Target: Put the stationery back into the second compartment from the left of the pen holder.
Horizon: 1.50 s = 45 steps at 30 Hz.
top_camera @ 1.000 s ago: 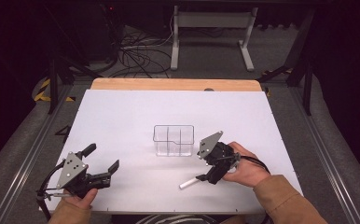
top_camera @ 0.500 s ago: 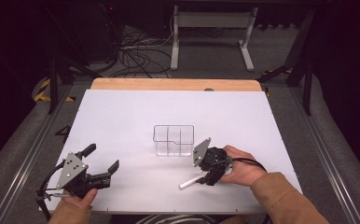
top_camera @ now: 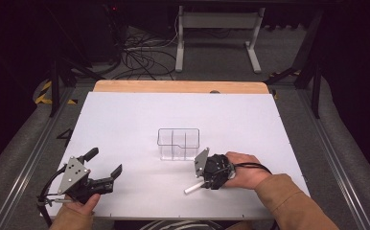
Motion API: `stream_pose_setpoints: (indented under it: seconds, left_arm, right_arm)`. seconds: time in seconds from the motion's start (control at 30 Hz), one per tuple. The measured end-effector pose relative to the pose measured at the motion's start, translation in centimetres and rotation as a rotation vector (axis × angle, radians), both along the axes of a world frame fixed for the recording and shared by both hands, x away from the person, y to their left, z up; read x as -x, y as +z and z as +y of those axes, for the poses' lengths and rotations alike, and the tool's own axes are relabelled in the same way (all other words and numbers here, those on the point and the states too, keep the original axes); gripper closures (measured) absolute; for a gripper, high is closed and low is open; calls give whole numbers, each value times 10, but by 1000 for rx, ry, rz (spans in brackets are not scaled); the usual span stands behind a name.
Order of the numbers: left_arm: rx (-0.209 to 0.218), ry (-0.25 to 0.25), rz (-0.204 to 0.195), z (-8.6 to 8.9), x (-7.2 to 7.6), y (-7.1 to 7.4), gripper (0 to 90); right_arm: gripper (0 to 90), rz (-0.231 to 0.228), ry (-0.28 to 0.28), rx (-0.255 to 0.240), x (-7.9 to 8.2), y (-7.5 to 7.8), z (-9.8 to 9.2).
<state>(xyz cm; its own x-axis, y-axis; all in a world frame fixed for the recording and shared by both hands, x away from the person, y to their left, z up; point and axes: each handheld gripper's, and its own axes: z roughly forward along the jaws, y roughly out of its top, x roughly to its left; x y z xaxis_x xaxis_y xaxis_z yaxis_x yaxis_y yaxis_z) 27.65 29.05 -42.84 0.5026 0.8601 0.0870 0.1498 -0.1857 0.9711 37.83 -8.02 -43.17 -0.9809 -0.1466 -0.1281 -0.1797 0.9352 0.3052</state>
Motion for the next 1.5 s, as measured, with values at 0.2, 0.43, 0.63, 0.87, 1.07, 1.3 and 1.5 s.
stream_pose_setpoints:
  seconds: [0.2, 0.43, 0.63, 0.87, 1.07, 1.3, 1.5]
  left_arm:
    - [-1, 0, 0, 0, 0, 0, 71]
    - [-2, -1, 3, 0, 0, 0, 71]
    - [-2, -1, 3, 0, 0, 0, 71]
    - [0, 1, 1, 0, 0, 0, 71]
    - [-1, 3, 0, 0, 0, 0, 71]
    - [0, 5, -2, 1, 0, 0, 71]
    - [0, 7, -1, 1, 0, 0, 71]
  right_arm:
    - [684, -19, 44, 19, 0, -6, 1]
    - [769, -30, 95, 39, 1, -9, 2]
    - [787, -38, 115, 44, 2, -9, 2]
    - [789, -51, 116, 10, 5, -1, 0]
    - [789, -58, 105, -63, 7, 13, -4]
    - [789, -70, 80, -182, 8, 30, -13]
    - [788, -82, 38, -279, 9, 45, -22]
